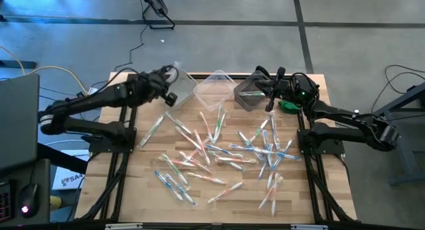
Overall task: Pick & Place Toothbrushes
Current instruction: Put the orange toothbrush into the white bin, then put the green toothbrush into the black bin
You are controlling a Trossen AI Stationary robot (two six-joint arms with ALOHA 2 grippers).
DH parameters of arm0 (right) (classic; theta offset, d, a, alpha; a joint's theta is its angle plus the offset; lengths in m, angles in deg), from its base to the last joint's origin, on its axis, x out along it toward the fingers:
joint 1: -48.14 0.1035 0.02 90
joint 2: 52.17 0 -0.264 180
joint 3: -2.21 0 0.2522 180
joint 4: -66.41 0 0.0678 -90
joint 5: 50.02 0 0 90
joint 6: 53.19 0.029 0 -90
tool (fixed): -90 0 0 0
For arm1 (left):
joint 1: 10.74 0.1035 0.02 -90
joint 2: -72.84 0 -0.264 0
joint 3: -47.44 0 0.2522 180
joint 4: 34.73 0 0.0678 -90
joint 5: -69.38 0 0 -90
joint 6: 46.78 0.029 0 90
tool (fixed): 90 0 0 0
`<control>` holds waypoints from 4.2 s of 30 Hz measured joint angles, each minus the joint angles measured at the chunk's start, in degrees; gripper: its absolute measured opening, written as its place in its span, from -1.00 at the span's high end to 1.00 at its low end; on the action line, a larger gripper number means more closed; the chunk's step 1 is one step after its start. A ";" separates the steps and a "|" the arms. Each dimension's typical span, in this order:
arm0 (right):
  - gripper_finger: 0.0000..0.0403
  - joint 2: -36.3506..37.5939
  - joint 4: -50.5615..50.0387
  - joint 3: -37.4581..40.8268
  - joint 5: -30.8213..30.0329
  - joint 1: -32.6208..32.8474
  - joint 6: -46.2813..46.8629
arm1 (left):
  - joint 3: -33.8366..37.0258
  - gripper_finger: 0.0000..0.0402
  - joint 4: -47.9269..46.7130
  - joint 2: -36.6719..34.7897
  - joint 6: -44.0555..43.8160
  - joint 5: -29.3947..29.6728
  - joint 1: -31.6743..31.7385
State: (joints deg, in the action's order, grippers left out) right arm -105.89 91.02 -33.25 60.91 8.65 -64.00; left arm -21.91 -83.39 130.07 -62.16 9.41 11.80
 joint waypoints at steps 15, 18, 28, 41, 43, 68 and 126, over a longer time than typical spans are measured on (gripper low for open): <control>0.98 0.00 0.02 0.00 0.00 0.00 -0.02 | 0.00 0.95 9.12 6.80 4.65 -4.38 11.88; 0.98 0.00 0.00 0.00 0.00 0.00 0.00 | 0.00 0.95 10.60 10.35 4.57 -4.40 13.18; 0.98 0.00 0.00 0.00 0.00 -0.02 -0.02 | 0.02 0.95 12.72 21.76 1.08 -4.44 16.21; 0.98 0.00 0.00 0.00 0.00 -0.02 -0.02 | 0.02 0.95 13.35 29.36 -4.40 -4.53 16.10; 0.98 0.00 0.00 0.00 0.00 -0.02 -0.04 | 0.02 0.95 13.98 30.27 -4.45 -4.56 16.10; 0.98 0.00 0.00 0.00 0.00 -0.02 -0.04 | 0.04 0.48 14.27 32.39 -7.64 -5.99 16.10; 0.98 -0.02 -0.46 0.00 -0.02 -0.01 -1.36 | 0.02 0.67 -29.50 10.54 -25.66 -19.11 -4.58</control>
State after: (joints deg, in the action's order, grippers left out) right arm -105.91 90.56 -33.25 60.89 8.64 -65.35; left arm -21.89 -112.88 140.60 -87.81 -9.70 7.22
